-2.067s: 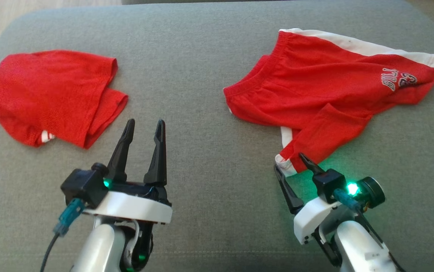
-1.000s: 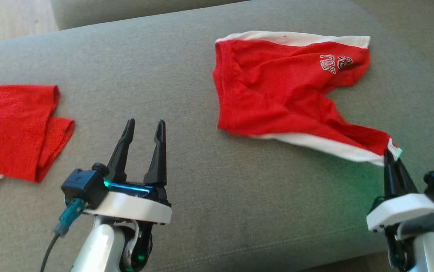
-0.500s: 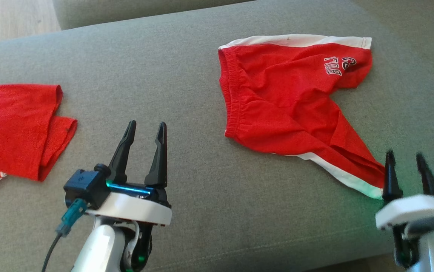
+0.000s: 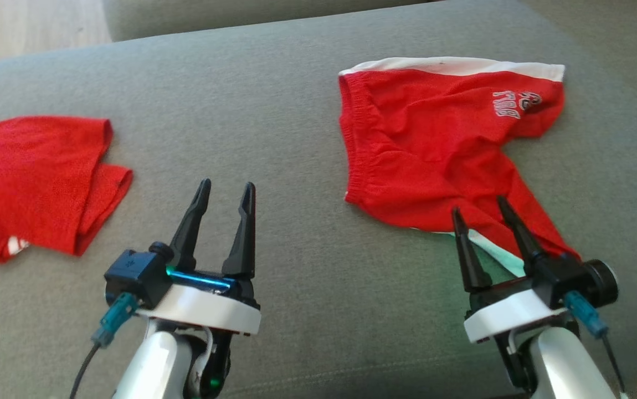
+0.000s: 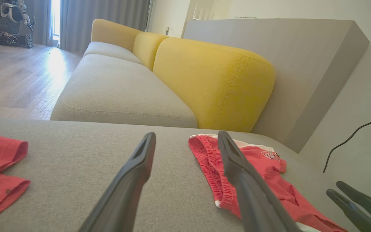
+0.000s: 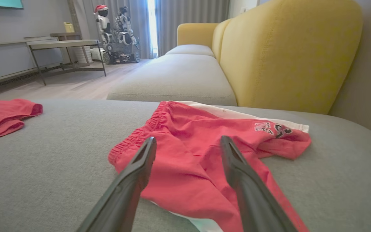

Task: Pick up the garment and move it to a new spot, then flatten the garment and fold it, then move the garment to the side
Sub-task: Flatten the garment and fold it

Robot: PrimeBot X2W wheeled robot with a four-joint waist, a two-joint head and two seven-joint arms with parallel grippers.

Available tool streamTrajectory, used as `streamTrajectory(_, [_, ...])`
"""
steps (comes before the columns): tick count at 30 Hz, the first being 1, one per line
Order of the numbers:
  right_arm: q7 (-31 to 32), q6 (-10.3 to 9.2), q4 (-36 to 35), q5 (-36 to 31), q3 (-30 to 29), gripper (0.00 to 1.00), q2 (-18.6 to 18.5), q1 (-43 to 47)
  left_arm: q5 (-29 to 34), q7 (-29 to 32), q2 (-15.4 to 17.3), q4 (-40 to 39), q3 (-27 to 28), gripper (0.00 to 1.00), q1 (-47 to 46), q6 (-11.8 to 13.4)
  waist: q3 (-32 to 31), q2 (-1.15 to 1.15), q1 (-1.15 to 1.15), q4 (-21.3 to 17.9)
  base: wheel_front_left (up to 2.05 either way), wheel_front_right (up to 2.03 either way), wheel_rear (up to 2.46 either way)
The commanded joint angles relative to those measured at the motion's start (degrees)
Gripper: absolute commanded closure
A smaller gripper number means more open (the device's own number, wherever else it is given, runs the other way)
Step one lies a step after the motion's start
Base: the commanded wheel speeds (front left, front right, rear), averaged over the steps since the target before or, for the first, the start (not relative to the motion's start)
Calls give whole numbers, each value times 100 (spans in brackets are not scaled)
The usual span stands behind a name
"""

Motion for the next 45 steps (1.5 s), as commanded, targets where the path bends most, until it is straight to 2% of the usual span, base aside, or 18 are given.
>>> streamTrajectory(1, [-92,41,-137,-8,170,0,-30,-98,-43,-29,14,-198,187,0,-146,23,24,0,0,81,0,0,0])
streamTrajectory(7, [-64,41,179,-265,629,0,-64,-479,-48,-29,14,-189,147,0,-156,0,144,0,0,347,0,0,0])
streamTrajectory(12, [180,41,788,-347,1055,0,-306,-981,-86,-29,14,-191,81,0,-231,6,287,0,0,607,0,0,0])
streamTrajectory(18, [242,41,1560,-376,1189,0,-481,-1532,-119,-29,14,-177,34,0,-274,19,423,0,0,874,0,0,0])
streamTrajectory(25, [226,41,2107,-358,1175,0,-528,-1856,-141,-29,14,-200,28,0,-344,28,556,0,0,1016,0,0,0])
streamTrajectory(26, [228,41,2190,-332,1161,49,-522,-1893,-144,-29,14,-205,26,0,-358,29,574,0,0,1028,0,0,0])
streamTrajectory(27, [228,41,2264,-290,1151,91,-509,-1928,-148,-29,14,-207,23,0,-371,32,589,0,0,1036,0,0,0])
streamTrajectory(28, [212,41,2317,-266,1157,100,-504,-1963,-151,-29,14,-208,20,0,-384,36,603,0,0,1042,0,0,0])
streamTrajectory(32, [100,41,2390,-112,1262,100,-461,-2095,-160,-29,14,-209,8,0,-418,60,632,0,0,1034,0,0,0])
streamTrajectory(36, [-10,41,2246,169,1615,100,-374,-2199,-173,-29,14,-183,-6,0,-436,79,604,0,0,994,0,0,0])
streamTrajectory(42, [-87,41,1669,783,2401,100,-293,-2282,-178,-29,14,-162,2,0,-422,93,507,0,0,922,0,0,0])
streamTrajectory(45, [-46,41,1325,1167,2474,100,-320,-2290,-164,-29,14,-174,22,0,-390,97,488,0,0,872,0,0,0])
